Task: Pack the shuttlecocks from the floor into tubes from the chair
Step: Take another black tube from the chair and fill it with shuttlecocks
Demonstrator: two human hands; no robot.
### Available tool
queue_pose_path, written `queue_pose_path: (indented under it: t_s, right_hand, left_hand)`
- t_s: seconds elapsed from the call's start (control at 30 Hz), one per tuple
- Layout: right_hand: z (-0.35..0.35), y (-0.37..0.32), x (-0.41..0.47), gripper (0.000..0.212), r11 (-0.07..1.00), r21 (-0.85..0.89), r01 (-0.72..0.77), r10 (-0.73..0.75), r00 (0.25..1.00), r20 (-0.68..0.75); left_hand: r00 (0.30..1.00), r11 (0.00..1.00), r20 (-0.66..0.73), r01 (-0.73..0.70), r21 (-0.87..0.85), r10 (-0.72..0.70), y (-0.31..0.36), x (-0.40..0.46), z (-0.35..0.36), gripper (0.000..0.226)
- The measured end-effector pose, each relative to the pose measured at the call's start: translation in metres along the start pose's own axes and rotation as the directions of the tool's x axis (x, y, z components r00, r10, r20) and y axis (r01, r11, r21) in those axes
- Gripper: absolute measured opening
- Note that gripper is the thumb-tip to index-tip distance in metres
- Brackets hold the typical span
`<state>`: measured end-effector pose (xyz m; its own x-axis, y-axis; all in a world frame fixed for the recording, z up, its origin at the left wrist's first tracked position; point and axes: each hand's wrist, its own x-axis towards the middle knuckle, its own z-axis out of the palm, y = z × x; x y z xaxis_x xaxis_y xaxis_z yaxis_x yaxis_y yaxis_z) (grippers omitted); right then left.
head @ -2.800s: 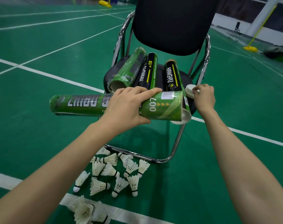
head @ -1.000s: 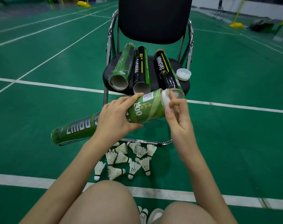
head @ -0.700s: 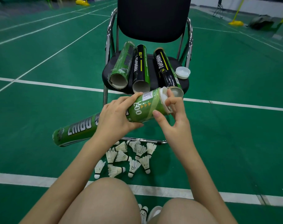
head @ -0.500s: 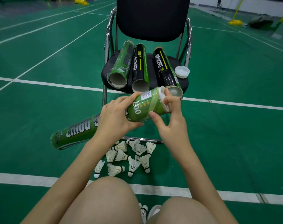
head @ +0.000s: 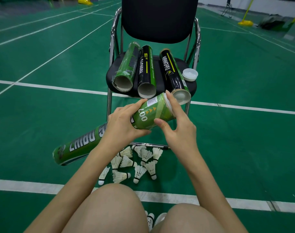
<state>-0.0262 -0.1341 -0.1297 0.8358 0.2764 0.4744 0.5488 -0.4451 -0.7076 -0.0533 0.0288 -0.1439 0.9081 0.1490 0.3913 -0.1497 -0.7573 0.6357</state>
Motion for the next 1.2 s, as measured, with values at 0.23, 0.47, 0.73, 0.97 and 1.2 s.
queue_pose_path:
  t_s: [0.23,0.47,0.73,0.97,1.2]
  right_hand:
    - [-0.005,0.004,0.001,0.061,1.0,-0.015,0.02,-0.019,1.0,0.023]
    - [0.0,0.006,-0.003,0.058,0.987,0.163,0.012,-0.012,1.0,-0.001]
    - [0.002,0.005,-0.003,0.057,0.839,0.539,-0.08,0.127,0.991,-0.051]
    - [0.004,-0.007,0.004,0.062,0.789,0.614,-0.037,0.056,0.998,-0.012]
    - [0.007,-0.01,0.005,0.051,0.859,0.512,0.026,-0.018,1.0,-0.021]
  left_hand:
    - [0.999,0.999,-0.011,-0.035,0.005,0.036,0.001,0.0,-0.002,0.088]
    - [0.999,0.999,-0.003,-0.037,-0.024,0.037,0.006,0.001,-0.001,0.088]
    - [0.988,0.956,0.129,0.117,-0.268,-0.085,0.007,-0.003,-0.002,0.08]
    - [0.983,0.904,0.177,0.116,-0.412,-0.045,0.016,-0.002,-0.002,0.067]
    - [0.992,0.929,0.129,0.047,-0.367,0.001,0.015,-0.004,-0.001,0.107]
